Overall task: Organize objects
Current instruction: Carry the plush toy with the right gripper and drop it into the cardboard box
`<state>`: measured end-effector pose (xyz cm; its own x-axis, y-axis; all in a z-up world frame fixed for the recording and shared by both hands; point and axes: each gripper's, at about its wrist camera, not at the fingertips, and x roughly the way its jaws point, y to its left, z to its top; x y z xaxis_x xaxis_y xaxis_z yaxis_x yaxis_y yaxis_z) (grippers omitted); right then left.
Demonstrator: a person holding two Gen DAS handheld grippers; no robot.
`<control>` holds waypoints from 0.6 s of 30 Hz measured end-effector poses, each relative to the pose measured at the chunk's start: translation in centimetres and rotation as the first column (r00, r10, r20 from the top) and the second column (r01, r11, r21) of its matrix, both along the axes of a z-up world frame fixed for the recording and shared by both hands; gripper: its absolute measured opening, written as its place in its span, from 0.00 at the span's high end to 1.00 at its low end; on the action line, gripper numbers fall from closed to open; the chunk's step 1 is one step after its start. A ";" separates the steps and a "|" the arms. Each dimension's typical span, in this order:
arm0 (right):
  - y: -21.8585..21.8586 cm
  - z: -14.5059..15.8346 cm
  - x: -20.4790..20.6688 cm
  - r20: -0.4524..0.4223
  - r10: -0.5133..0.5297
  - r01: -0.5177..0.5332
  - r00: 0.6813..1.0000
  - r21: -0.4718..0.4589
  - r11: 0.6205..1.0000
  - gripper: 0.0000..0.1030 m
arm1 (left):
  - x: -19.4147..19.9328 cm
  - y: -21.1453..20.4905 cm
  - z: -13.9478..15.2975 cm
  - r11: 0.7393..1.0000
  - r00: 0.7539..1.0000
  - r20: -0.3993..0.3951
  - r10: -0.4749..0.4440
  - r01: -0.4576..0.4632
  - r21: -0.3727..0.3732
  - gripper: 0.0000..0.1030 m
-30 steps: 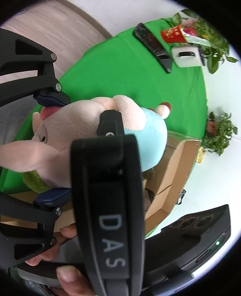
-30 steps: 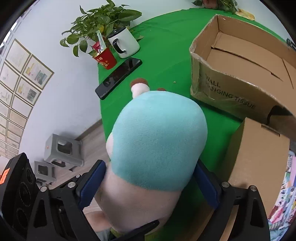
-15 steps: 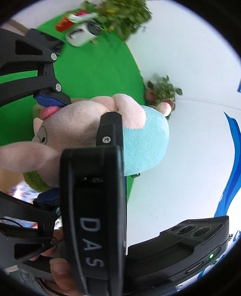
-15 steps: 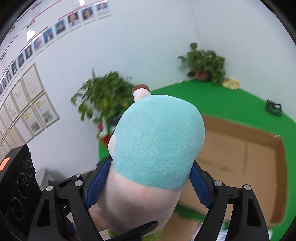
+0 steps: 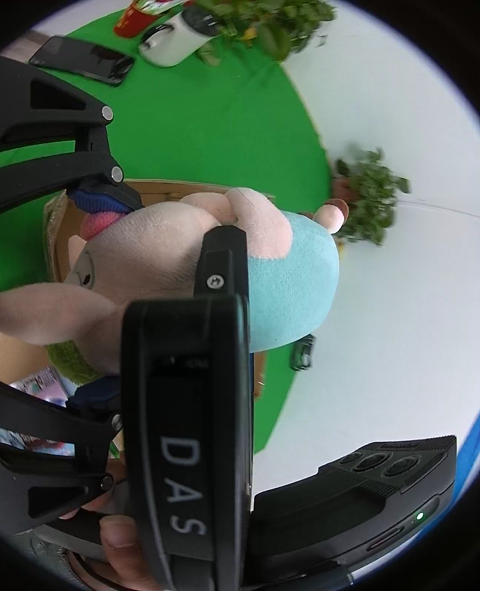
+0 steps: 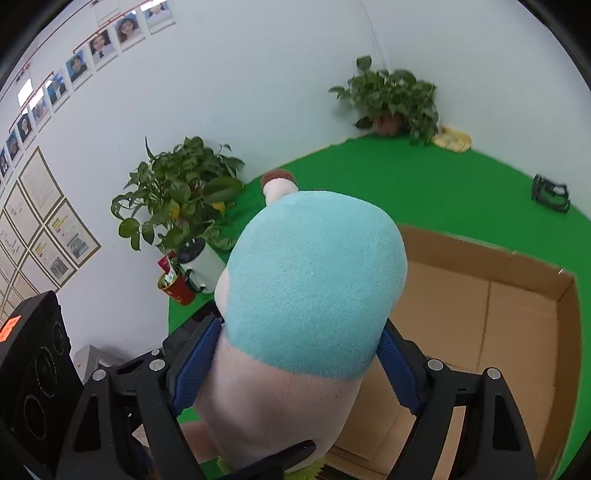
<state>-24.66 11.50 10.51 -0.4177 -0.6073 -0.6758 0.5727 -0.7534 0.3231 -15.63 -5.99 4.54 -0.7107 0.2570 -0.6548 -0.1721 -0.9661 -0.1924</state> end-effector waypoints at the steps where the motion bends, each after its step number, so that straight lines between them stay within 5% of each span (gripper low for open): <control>1: -0.7 -1.1 -0.1 0.018 0.003 -0.003 1.000 0.004 1.000 0.21 | -0.3 -0.3 -0.7 1.000 1.000 0.021 0.004 -0.004 0.008 0.31; 9: -3.3 -9.0 -2.5 0.118 0.017 -0.020 0.993 0.024 1.000 0.21 | -1.3 -1.5 -4.6 0.998 0.991 0.125 0.040 -0.044 0.036 0.30; 18: -4.8 -16.5 -5.8 0.279 0.014 -0.014 0.960 -0.004 1.000 0.21 | -1.9 -1.9 -7.0 0.992 0.959 0.257 0.124 -0.118 -0.039 0.21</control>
